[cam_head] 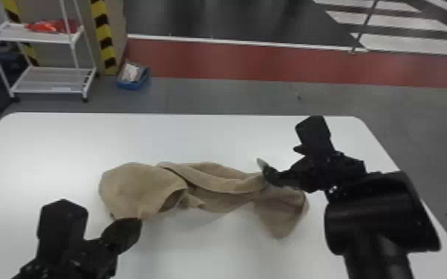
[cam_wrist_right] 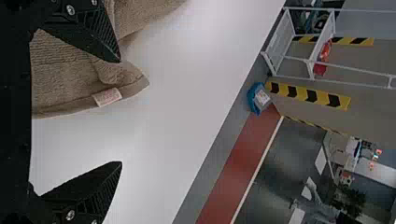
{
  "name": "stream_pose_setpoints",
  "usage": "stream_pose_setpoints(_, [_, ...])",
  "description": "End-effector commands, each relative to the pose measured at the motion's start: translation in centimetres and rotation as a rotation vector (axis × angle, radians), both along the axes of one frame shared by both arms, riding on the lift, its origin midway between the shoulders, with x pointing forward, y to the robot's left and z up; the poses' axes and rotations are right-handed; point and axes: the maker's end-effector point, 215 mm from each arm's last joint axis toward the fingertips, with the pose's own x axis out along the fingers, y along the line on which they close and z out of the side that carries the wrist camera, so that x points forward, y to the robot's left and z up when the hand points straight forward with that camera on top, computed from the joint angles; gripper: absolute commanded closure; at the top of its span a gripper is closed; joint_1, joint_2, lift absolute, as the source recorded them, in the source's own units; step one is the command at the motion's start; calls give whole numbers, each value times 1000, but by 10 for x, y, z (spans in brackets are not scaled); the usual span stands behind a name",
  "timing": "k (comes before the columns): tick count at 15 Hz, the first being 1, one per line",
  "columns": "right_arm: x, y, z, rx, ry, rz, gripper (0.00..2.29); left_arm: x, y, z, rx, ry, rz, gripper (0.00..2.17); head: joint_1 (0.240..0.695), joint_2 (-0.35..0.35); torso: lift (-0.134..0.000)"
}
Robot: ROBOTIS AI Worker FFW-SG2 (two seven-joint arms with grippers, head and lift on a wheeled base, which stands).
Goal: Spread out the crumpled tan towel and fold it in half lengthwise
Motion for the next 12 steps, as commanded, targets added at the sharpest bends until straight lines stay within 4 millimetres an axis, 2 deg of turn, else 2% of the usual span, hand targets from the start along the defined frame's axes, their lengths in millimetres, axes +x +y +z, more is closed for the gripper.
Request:
stream_pose_setpoints(1, [14, 20, 19, -46, -8, 110, 113, -1, 0, -1, -2, 2, 1, 1251, 695, -109, -125])
stream_pose_setpoints(4, [6, 59, 41, -85, 10, 345, 113, -1, -1, -1, -3, 1, -1, 1251, 695, -73, -125])
stream_pose_setpoints(7, [-5, 75, 48, -192, 38, 506, 117, -2, -1, -2, -3, 4, -2, 1254, 695, -30, -125])
stream_pose_setpoints(9, [-10, 61, 48, -230, 70, 540, 124, -4, -1, -5, -3, 11, -2, 1254, 695, -16, -125])
stream_pose_setpoints(12, [-15, 33, 30, -396, 108, 612, 147, -4, -1, -6, -1, 10, -1, 1254, 695, -32, -125])
